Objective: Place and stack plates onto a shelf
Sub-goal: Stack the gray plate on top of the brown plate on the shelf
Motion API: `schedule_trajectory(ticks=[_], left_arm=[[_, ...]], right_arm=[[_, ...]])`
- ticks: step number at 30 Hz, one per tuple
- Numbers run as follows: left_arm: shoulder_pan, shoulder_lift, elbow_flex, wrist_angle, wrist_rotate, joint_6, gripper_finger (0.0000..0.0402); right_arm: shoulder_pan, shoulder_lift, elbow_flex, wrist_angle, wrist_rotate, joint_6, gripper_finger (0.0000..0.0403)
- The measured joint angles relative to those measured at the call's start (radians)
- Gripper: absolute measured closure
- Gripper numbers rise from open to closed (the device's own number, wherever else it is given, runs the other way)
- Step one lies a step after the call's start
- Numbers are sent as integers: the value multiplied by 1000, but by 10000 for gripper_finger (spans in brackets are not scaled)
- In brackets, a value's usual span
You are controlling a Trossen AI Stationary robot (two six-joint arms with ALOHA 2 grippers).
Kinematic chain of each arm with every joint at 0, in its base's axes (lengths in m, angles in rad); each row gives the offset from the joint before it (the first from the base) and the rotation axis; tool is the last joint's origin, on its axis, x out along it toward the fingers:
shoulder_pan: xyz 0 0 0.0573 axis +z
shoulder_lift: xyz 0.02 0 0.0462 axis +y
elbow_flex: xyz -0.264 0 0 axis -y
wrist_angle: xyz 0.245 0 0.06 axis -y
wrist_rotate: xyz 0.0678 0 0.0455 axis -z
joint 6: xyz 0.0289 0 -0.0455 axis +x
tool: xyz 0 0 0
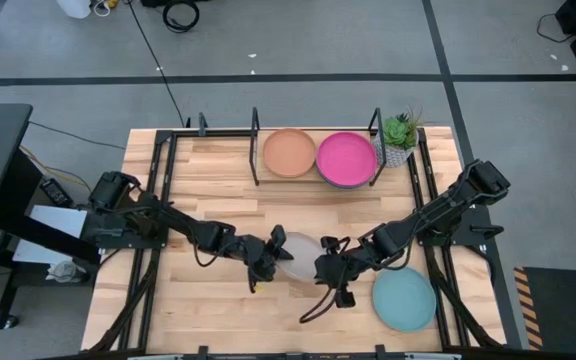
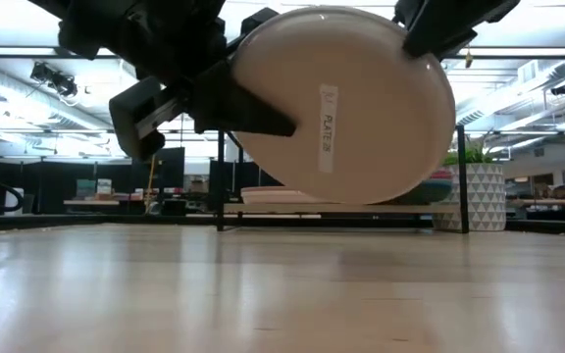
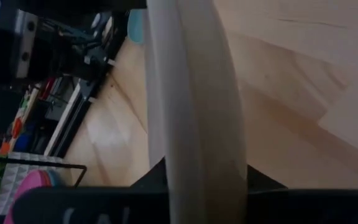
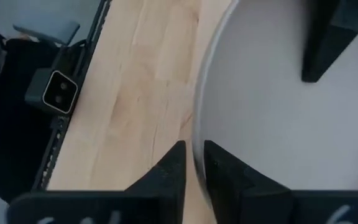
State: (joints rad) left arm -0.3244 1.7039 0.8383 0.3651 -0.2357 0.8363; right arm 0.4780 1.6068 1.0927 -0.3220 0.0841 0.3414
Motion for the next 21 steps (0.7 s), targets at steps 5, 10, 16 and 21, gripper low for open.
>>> schedule_trajectory(ticks=[5,10,16,21], left_arm=[[-1,-10,0,-11,-76,-8,342],[0,-32,0,-8,-276,39,354],[22,-40,0,45,-536,112,357],[86,-40,5,95,-631,122,353]], right_arm=[[-9,-53,66,-221,57,163,304],[28,-90,146,-471,275,308,299],[71,-91,147,-543,513,364,300],[82,-88,111,-501,585,374,300]])
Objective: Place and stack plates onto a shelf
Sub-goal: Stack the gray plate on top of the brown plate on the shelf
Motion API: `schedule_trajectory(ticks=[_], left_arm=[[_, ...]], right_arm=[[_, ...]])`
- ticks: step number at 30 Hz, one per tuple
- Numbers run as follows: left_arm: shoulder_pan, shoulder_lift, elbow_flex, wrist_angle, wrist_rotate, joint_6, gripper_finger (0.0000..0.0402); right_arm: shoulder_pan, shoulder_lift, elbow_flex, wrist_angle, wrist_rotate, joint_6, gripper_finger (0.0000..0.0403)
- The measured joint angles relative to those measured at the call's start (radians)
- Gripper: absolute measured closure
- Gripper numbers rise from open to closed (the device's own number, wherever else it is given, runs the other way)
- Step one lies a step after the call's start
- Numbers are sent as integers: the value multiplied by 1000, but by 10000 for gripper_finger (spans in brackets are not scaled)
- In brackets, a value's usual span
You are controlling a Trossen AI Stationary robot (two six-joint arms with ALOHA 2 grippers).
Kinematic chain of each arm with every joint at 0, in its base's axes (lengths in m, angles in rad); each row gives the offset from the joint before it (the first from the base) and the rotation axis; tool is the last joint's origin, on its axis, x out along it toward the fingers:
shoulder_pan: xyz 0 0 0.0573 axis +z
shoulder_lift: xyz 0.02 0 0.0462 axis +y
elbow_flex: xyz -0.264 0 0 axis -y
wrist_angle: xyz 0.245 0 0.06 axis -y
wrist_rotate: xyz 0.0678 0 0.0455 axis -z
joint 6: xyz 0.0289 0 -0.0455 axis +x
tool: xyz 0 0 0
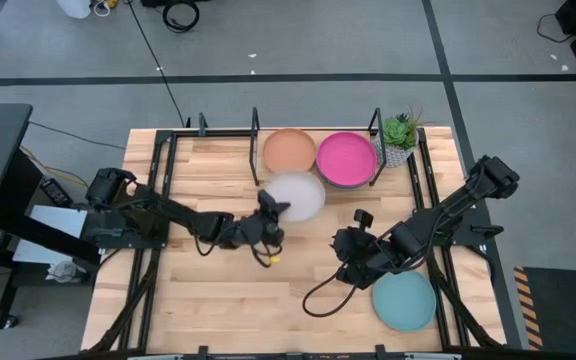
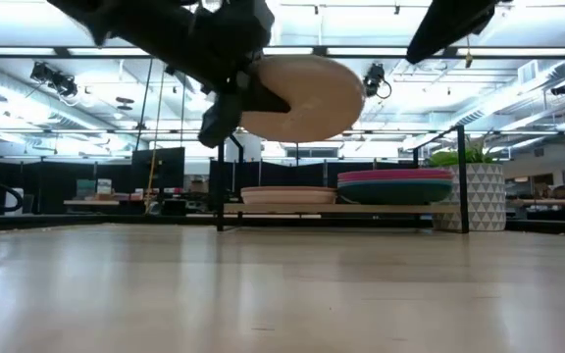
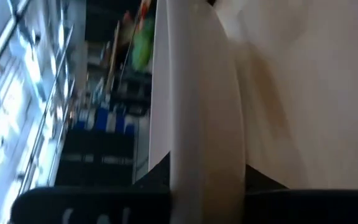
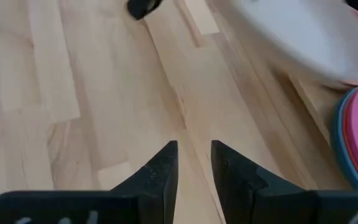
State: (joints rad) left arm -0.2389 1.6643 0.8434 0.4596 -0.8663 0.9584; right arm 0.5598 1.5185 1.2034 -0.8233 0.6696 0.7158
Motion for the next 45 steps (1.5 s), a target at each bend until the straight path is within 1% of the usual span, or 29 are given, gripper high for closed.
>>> schedule_trajectory(ticks=[4,9,12,15,19,23,27,30,33,36,40,42,45], left_arm=[[78,35,40,-13,-45,-32,355],[159,127,138,-11,-29,-64,355],[196,180,201,-10,-26,-106,355],[239,221,238,-11,-16,-138,355],[302,270,258,-26,-20,-159,355],[343,306,258,-88,-84,-156,355],[364,329,258,-113,-80,-136,354],[385,334,257,-118,-6,-175,340],[400,331,258,-123,96,-244,308],[402,323,258,-135,117,-267,265],[405,281,258,-234,125,-310,217],[410,246,257,-288,188,-361,204],[428,181,257,-343,368,-458,197]], right_arm=[[0,0,-39,36,15,6,300],[6,0,-73,43,70,55,302],[14,0,-92,41,81,71,302],[24,0,-105,43,90,71,302],[41,0,-111,45,118,71,302],[58,0,-113,42,122,70,302],[63,0,-113,37,133,68,302],[63,0,-113,37,134,66,302],[63,0,-113,37,134,56,302],[63,0,-113,36,134,43,302],[63,0,-113,35,121,32,302],[63,0,-113,35,113,28,302],[63,0,-113,35,99,26,302]])
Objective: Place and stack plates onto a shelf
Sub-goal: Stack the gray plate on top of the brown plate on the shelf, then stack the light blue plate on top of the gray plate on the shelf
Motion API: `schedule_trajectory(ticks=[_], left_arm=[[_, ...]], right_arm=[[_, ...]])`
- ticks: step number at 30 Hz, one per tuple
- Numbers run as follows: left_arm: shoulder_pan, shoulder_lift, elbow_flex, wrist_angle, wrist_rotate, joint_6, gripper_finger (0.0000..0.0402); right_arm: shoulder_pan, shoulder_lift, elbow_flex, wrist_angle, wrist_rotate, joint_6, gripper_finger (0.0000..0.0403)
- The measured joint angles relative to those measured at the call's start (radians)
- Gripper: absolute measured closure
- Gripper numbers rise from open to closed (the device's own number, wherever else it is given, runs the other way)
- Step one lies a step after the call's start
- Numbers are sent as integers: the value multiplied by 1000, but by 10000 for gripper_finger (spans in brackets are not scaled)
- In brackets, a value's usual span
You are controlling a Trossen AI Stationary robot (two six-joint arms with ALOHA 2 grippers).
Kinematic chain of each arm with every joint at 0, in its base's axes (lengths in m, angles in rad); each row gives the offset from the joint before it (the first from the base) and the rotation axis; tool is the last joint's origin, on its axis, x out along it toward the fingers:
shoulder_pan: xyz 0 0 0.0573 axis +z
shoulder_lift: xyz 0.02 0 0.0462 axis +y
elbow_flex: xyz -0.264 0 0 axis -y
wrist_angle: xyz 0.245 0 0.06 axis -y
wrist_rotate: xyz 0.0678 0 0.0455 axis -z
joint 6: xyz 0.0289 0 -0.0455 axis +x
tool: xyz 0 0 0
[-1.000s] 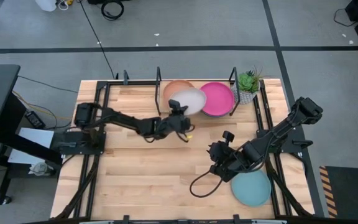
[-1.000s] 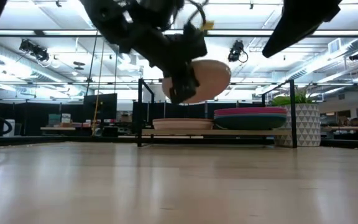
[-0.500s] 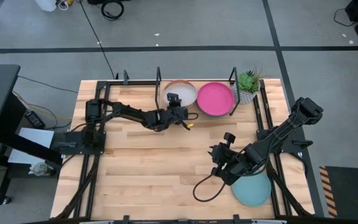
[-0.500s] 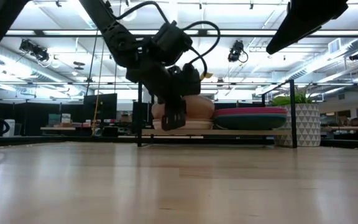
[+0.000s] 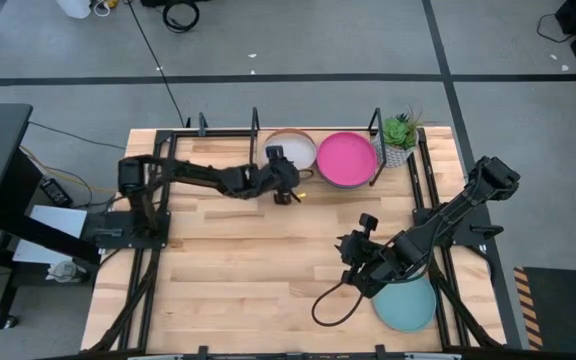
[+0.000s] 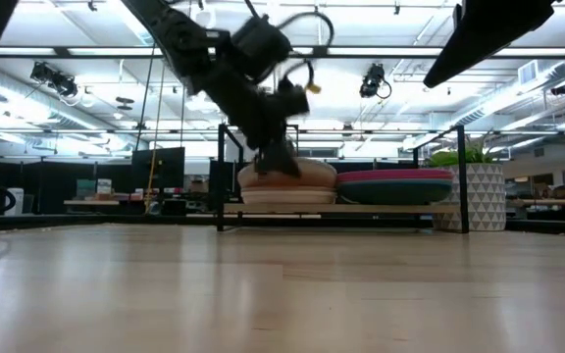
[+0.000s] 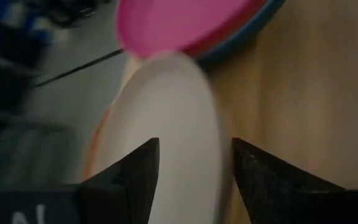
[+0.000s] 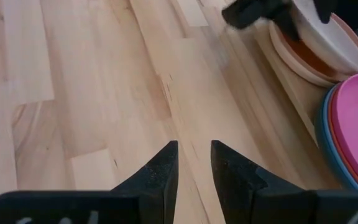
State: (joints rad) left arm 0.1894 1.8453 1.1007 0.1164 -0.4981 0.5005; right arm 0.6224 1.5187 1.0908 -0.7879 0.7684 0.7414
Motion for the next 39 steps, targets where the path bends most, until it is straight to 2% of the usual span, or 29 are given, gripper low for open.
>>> schedule_trajectory(ticks=[3,6,14,17,20,24,28,33,39], left_arm=[[27,-47,0,-38,154,-72,199],[56,-69,0,-56,248,-99,204],[78,-37,0,-81,276,-99,209],[68,-40,0,-93,351,-110,209],[34,-65,-1,-118,449,-132,209],[-50,-105,0,-161,462,-114,209],[-142,-125,0,-187,462,-106,209],[-251,-124,0,-280,461,-116,209],[-357,-127,-1,-411,459,-115,209]], right_arm=[[0,0,0,0,-3,6,302],[0,0,0,1,-3,20,302],[0,0,0,6,-11,23,302],[0,0,0,7,-32,23,302],[-4,1,0,7,-157,27,302],[-17,1,0,4,-370,74,302],[-5,1,0,-50,-531,79,302],[12,1,-21,-122,-626,101,291],[3,1,-166,-94,-775,142,254]])
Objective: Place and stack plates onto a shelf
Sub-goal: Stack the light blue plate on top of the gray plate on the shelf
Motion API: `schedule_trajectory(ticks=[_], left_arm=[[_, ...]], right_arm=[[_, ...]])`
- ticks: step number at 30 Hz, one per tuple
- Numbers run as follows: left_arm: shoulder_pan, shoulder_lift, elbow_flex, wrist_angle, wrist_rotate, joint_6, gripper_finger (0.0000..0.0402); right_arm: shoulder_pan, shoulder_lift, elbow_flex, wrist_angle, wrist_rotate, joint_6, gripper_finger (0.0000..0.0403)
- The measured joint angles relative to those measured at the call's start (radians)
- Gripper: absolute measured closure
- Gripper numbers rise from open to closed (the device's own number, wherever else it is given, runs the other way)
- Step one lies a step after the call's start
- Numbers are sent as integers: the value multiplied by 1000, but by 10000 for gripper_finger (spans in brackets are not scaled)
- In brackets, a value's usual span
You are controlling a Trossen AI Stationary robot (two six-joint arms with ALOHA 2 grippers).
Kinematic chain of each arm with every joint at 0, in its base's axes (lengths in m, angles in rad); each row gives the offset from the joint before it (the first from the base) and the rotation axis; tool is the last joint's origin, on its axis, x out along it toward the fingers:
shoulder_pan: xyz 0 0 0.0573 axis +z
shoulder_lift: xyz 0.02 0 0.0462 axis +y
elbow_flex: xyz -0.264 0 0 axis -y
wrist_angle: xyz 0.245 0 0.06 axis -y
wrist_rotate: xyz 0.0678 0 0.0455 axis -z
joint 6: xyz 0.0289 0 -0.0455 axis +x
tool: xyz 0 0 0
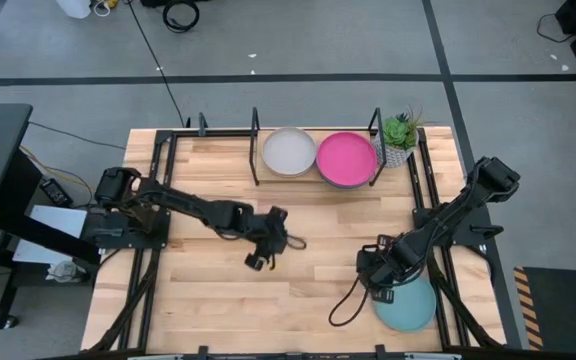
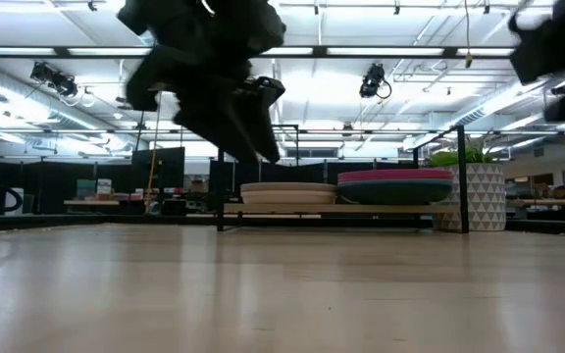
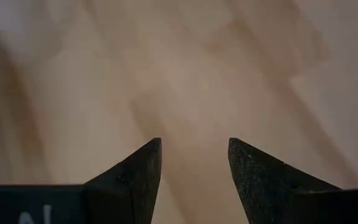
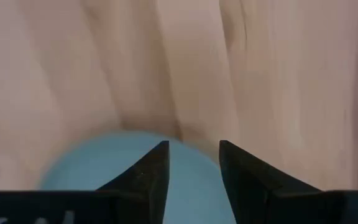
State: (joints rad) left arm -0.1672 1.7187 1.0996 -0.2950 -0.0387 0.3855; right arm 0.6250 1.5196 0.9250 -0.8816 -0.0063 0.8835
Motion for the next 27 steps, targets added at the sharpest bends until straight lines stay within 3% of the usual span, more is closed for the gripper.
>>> schedule_trajectory(ticks=[6,13,17,22,27], left_arm=[[-64,-9,0,-44,-2,-13,209],[-95,-37,0,-75,-13,-50,209],[-101,-45,0,-43,-13,-36,209],[-101,-16,2,71,-13,52,209],[-126,47,1,157,-15,224,209]], right_arm=[[-13,0,-83,6,-93,-8,236],[-12,0,-176,38,-117,-22,254],[-15,0,-205,41,-116,-22,291],[-40,-1,-205,65,-131,-74,378],[-85,-5,-205,136,-133,-135,380]])
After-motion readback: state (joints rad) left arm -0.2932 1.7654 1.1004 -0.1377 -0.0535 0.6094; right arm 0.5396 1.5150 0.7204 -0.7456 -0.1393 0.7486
